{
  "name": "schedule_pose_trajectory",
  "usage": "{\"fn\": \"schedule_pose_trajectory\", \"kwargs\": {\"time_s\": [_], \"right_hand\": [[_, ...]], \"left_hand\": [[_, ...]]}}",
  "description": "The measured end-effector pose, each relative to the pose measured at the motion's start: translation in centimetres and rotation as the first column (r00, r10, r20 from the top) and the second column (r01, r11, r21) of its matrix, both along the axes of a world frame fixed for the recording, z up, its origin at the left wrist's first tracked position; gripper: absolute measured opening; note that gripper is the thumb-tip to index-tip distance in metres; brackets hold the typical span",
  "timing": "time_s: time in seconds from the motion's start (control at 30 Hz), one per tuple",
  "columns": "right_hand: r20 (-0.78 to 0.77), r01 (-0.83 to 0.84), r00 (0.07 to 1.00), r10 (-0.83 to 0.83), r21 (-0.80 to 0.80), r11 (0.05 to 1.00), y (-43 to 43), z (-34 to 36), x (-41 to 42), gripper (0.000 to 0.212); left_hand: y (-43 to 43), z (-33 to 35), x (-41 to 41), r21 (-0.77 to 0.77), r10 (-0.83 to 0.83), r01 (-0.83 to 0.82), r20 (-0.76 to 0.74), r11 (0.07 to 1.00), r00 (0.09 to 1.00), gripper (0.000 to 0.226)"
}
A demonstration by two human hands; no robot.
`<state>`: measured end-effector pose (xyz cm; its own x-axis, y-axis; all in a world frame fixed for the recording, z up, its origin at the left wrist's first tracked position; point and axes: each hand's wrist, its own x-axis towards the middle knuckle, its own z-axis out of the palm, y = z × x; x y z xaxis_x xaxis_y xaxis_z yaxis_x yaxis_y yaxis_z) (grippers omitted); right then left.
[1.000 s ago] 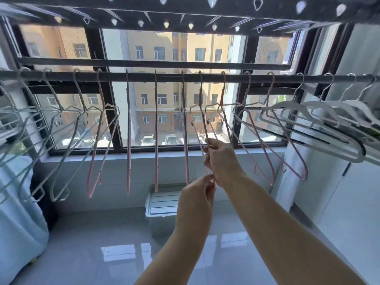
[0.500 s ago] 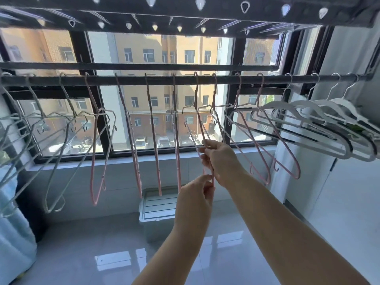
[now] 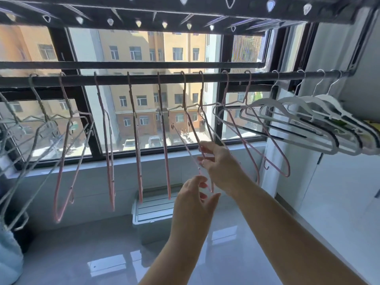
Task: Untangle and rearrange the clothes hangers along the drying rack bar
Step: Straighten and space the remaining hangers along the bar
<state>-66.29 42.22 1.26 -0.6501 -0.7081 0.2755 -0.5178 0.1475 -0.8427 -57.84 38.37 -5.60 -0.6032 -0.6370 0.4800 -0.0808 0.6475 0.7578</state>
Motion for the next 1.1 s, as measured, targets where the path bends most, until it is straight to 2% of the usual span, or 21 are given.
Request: {"fn": "schedule_pose_trajectory", "kwargs": {"time_s": [0.07, 0.13, 0.23, 0.3, 0.37, 0.43, 0.5, 0.57, 0.77, 1.1], "right_hand": [[-0.014, 0.002, 1.0, -0.002, 0.009, 1.0, -0.5, -0.6, 0.0, 0.047], [-0.092, 0.038, 0.995, -0.036, 0.019, 0.999, -0.7, -0.8, 0.1, 0.048], [-0.273, 0.136, 0.948, -0.162, -0.11, 0.985, -0.6, -0.6, -0.2, 0.043], [-0.307, 0.2, 0.92, -0.245, -0.172, 0.965, -0.5, -0.5, -1.3, 0.04], [-0.189, 0.203, 0.958, -0.217, -0.09, 0.975, -0.7, -0.5, -2.3, 0.039], [0.012, 0.135, 0.991, -0.135, -0.01, 0.991, -1.1, -0.6, -2.7, 0.038], [0.19, 0.093, 0.978, -0.08, -0.058, 0.994, -1.5, -0.9, -2.9, 0.035], [0.279, 0.115, 0.957, -0.079, -0.117, 0.986, -1.6, -1.3, -3.1, 0.032], [0.414, 0.147, 0.909, -0.051, -0.201, 0.969, -1.2, -1.4, -4.1, 0.03], [0.477, 0.066, 0.877, 0.062, -0.247, 0.967, 0.1, -1.9, -7.2, 0.03]], "left_hand": [[-0.2, -0.1, 0.2, -0.013, -0.006, 0.006, -0.001, 1.0, 1.0, 0.028], [-0.3, -0.3, 0.5, -0.036, 0.009, -0.01, -0.02, 0.999, 1.0, 0.035], [-0.3, -0.6, 1.1, -0.107, 0.038, -0.05, -0.11, 0.993, 0.993, 0.046], [0.1, -0.7, 1.3, -0.171, 0.024, -0.052, -0.16, 0.984, 0.987, 0.045], [0.8, -1.0, 1.1, -0.221, -0.037, -0.003, -0.178, 0.975, 0.983, 0.032], [1.5, -1.5, 0.6, -0.258, -0.1, 0.061, -0.141, 0.964, 0.985, 0.021], [2.2, -2.2, 0.1, -0.243, -0.145, 0.126, -0.062, 0.962, 0.988, 0.027], [2.5, -2.7, -0.5, -0.199, -0.159, 0.156, 0.0, 0.967, 0.987, 0.039], [3.1, -2.5, -2.9, -0.123, -0.079, 0.086, 0.061, 0.989, 0.995, 0.057], [5.2, -2.1, -8.1, 0.011, 0.144, -0.144, -0.086, 0.99, 0.986, 0.037]]}}
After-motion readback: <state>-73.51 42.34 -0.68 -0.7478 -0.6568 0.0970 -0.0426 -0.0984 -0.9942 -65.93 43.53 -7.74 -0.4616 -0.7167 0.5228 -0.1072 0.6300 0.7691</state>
